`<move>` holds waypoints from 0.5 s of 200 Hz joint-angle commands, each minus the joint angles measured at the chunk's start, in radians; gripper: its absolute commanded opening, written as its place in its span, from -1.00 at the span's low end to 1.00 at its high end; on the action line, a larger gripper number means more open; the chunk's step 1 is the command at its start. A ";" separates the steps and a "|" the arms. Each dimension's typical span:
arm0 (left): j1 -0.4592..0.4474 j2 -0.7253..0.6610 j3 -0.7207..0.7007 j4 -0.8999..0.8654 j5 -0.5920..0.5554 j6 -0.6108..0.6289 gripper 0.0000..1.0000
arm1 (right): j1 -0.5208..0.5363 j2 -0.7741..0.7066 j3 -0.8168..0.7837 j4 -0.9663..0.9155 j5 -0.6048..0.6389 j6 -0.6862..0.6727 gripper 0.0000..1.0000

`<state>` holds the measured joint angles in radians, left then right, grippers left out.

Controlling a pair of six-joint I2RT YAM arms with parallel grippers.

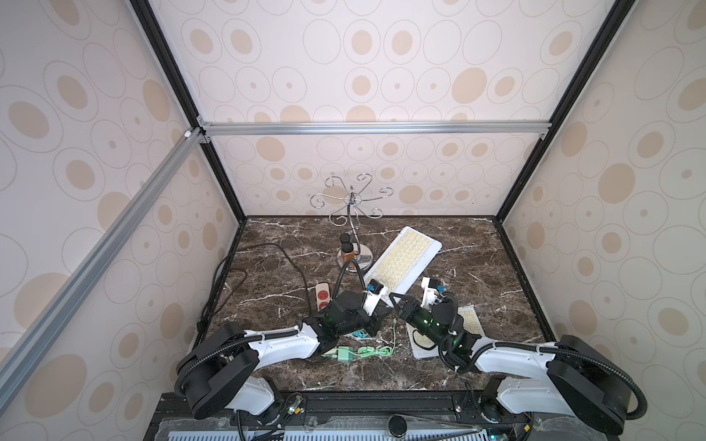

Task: Unplug the wireless keyboard
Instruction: Remove the power cord from the keyboard.

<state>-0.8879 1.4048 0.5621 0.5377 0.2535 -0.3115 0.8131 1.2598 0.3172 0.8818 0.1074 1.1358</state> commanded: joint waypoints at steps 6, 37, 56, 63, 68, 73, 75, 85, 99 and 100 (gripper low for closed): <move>-0.018 -0.050 -0.033 0.019 0.095 -0.019 -1.00 | -0.045 -0.009 -0.014 0.029 0.194 -0.038 -1.00; -0.018 -0.050 -0.041 0.038 0.102 -0.033 -1.00 | -0.045 -0.002 -0.014 0.032 0.192 -0.045 -1.00; -0.018 -0.055 -0.046 0.047 0.101 -0.044 -1.00 | -0.044 -0.003 -0.027 0.029 0.220 -0.033 -1.00; -0.017 -0.057 -0.050 0.050 0.099 -0.048 -1.00 | -0.045 -0.005 -0.034 0.029 0.236 -0.017 -1.00; -0.017 -0.057 -0.050 0.054 0.099 -0.051 -1.00 | -0.046 -0.007 -0.041 0.025 0.247 0.001 -1.00; -0.018 -0.056 -0.051 0.056 0.099 -0.055 -1.00 | -0.044 -0.008 -0.047 0.018 0.255 0.023 -1.00; -0.017 -0.057 -0.052 0.057 0.099 -0.058 -1.00 | -0.045 -0.008 -0.048 0.017 0.257 0.030 -1.00; -0.017 -0.053 -0.052 0.063 0.100 -0.065 -1.00 | -0.043 -0.007 -0.052 0.008 0.258 0.060 -1.00; -0.018 -0.044 -0.047 0.066 0.104 -0.072 -1.00 | -0.041 0.002 -0.048 0.012 0.247 0.074 -1.00; -0.019 -0.043 -0.046 0.066 0.105 -0.072 -1.00 | -0.041 0.003 -0.047 0.012 0.247 0.074 -1.00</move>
<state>-0.8917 1.3987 0.5293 0.5869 0.2695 -0.3557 0.8192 1.2583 0.2901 0.9104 0.1043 1.1881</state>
